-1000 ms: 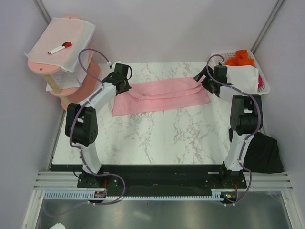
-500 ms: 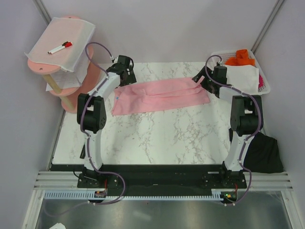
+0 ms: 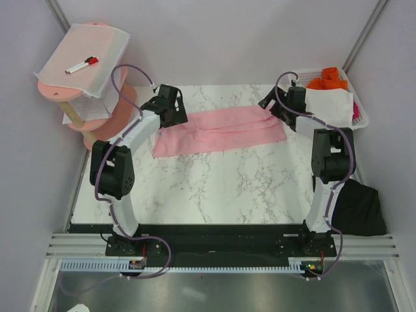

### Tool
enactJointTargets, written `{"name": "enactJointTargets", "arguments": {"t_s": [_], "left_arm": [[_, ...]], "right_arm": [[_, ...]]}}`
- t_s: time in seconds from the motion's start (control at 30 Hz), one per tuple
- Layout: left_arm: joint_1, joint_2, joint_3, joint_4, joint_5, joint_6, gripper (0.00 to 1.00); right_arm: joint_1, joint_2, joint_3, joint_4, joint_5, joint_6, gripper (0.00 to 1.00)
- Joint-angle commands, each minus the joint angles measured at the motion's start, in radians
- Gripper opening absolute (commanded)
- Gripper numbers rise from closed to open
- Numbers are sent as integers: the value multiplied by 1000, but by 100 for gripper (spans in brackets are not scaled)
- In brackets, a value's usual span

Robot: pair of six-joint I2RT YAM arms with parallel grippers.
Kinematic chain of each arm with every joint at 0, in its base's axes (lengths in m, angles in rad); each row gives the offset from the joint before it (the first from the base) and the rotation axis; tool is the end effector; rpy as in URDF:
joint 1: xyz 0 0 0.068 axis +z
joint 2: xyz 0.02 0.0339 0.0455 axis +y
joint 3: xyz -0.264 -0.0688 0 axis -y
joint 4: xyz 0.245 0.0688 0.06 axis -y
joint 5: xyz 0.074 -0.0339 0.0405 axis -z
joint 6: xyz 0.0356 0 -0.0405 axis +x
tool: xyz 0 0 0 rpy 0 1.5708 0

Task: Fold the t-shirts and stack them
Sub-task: Fold the other side of the tshirt into a rectangle, then rotate the tshirt 90 degrees

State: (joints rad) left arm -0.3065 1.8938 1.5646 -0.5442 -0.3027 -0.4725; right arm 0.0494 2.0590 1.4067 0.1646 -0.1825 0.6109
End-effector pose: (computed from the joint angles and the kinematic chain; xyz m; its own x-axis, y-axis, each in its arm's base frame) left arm 0.4078 -0.1179 0.2587 -0.6987 -0.2345 -0.6758 -0.2387 0.9670 -0.0888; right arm 0.4704 0.0297 0.1945 -0.5031 0.5399 -0.6748 0.0975 0.8113 0.5764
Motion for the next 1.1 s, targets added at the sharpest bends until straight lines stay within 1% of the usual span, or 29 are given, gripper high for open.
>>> {"name": "enactJointTargets", "arguments": {"t_s": [0.0, 0.03, 0.07, 0.1, 0.13, 0.17, 0.2, 0.23, 0.3, 0.33, 0.4, 0.43, 0.5, 0.6, 0.83, 0.93, 1.07], "left_arm": [[-45, -39, -69, 50, 30, 6, 95], [-54, -41, -93, 58, 30, 6, 93], [-69, -39, -104, 62, 24, 5, 89], [-75, -36, -118, 69, 27, 9, 57], [-85, -23, -121, 73, 28, 12, 31], [-88, -13, -123, 75, 33, 9, 4], [-88, -3, -121, 75, 39, 11, 2], [-89, 17, -118, 73, 45, 11, 2], [-89, 36, -115, 72, 47, 11, 2], [-89, 50, -113, 72, 48, 9, 2], [-89, 63, -109, 70, 54, 6, 2], [-89, 68, -109, 70, 63, 5, 2], [-89, 82, -104, 59, 66, 2, 2], [-89, 90, -100, 47, 62, 0, 2], [-89, 116, -92, 26, 43, 5, 2], [-88, 151, -77, 9, 40, 3, 2], [-83, 211, -26, -31, 27, 6, 2]], "right_arm": [[16, -13, 60, -25, 64, -106, 97], [39, -16, 73, -46, 116, -132, 89], [52, -10, 119, -101, 132, -166, 77], [79, -2, 145, -124, 141, -212, 6], [95, 10, 176, -154, 176, -233, 0], [111, 42, 249, -218, 201, -258, 0], [147, 62, 289, -244, 213, -278, 0], [161, 116, 384, -311, 247, -322, 0], [193, 173, 480, -370, 261, -350, 0], [199, 235, 568, -420, 259, -361, 0], [202, 304, 673, -491, 259, -367, 0], [202, 361, 754, -552, 261, -369, 0], [204, 401, 802, -599, 264, -373, 0], [204, 408, 767, -606, 273, -372, 0], [204, 340, 597, -550, 275, -359, 0], [205, 342, 583, -556, 279, -358, 0], [208, 351, 578, -611, 319, -355, 0]]}}
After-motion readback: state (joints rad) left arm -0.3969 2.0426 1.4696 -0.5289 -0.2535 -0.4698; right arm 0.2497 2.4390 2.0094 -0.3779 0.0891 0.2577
